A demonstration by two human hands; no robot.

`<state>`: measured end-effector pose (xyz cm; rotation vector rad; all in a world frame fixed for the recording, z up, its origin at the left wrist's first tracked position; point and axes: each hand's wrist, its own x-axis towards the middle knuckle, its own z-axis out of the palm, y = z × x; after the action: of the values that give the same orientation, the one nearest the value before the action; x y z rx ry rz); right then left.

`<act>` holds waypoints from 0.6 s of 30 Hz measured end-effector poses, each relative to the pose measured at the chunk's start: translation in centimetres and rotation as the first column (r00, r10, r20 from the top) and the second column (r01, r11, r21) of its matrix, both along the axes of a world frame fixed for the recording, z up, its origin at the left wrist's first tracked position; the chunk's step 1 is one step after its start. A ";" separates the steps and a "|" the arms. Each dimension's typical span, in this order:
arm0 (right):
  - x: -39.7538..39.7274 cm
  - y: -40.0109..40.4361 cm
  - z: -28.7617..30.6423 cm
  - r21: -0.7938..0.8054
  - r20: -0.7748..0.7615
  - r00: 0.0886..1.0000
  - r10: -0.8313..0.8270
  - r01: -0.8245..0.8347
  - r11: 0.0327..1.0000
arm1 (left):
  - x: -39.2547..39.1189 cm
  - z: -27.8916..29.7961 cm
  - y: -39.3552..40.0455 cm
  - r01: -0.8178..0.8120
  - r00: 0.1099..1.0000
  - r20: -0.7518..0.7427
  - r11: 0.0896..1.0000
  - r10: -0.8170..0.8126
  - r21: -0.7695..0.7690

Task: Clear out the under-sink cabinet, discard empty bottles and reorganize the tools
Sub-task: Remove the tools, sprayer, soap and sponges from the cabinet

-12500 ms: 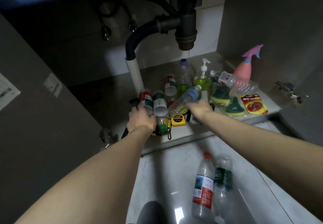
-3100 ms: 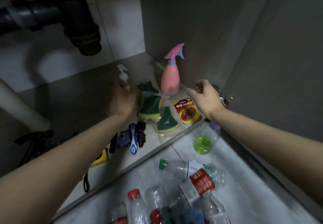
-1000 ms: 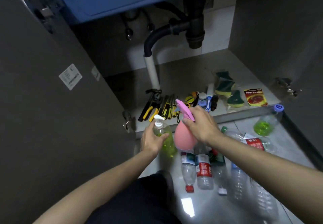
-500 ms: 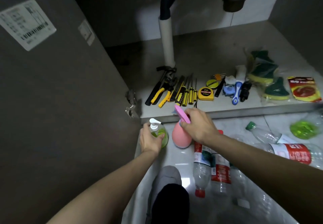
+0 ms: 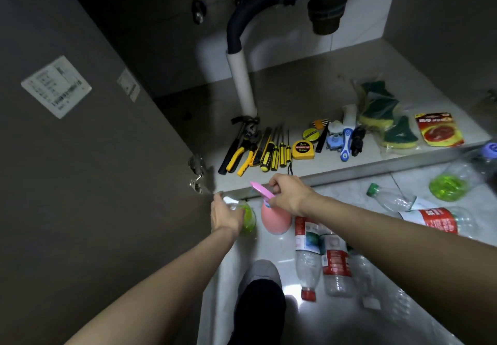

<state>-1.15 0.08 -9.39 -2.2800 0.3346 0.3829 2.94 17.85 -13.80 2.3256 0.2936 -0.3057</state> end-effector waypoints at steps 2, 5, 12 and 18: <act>0.1 -0.8 1.1 0.076 -0.006 1.000 0.000 0.000 0.997 | 0.5 1.4 -0.4 0.024 0.999 0.022 1.000 -0.024 -0.003; 0.1 -2.3 2.9 0.164 0.035 0.998 -0.057 0.051 0.985 | 1.0 3.9 -1.2 0.082 0.994 0.070 0.996 -0.083 0.027; -1.7 -7.8 5.4 -0.116 0.043 0.996 -0.079 0.083 0.990 | 2.4 9.8 -4.9 0.281 0.959 0.034 0.959 -0.282 0.030; -1.5 -9.2 4.1 -0.189 -0.006 0.991 -0.130 0.127 0.974 | 5.2 10.8 -5.8 0.359 0.928 0.020 0.908 -0.372 0.215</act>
<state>-2.67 -9.08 -5.25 -2.4238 0.5455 0.3172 8.12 12.06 -3.04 2.5878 -0.1558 -0.4019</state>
